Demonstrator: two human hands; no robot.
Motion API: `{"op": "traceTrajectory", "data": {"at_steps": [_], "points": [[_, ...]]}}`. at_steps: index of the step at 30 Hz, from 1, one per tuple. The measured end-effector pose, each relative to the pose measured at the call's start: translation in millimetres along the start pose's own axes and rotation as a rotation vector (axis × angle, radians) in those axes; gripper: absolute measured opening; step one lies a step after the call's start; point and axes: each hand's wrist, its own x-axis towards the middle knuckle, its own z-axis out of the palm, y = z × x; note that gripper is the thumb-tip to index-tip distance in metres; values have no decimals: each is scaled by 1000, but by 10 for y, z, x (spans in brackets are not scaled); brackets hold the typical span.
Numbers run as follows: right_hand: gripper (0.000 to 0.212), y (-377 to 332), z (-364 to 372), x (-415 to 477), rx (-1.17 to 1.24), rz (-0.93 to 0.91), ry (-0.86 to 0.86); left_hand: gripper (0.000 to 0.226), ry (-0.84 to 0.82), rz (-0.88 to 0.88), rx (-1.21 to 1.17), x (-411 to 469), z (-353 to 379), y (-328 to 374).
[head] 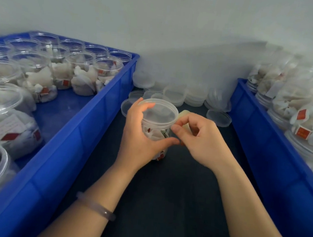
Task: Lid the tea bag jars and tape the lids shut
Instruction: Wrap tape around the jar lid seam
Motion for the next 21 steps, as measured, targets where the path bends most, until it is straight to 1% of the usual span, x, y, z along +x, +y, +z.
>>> {"op": "traceTrajectory", "data": {"at_steps": [4, 9, 15, 18, 21], "points": [[10, -33, -1, -17, 15, 2, 12, 71, 21, -18, -31, 1, 2, 20], [15, -34, 19, -13, 15, 11, 17, 66, -12, -3, -33, 7, -49, -7], [16, -30, 60, -11, 20, 28, 40, 62, -5, -21, -32, 9, -53, -33], [16, -27, 54, -22, -19, 36, 27, 62, -3, -6, -36, 14, -77, -36], [15, -62, 29, -36, -86, 80, -44, 60, -19, -3, -52, 3, -105, -33]]}}
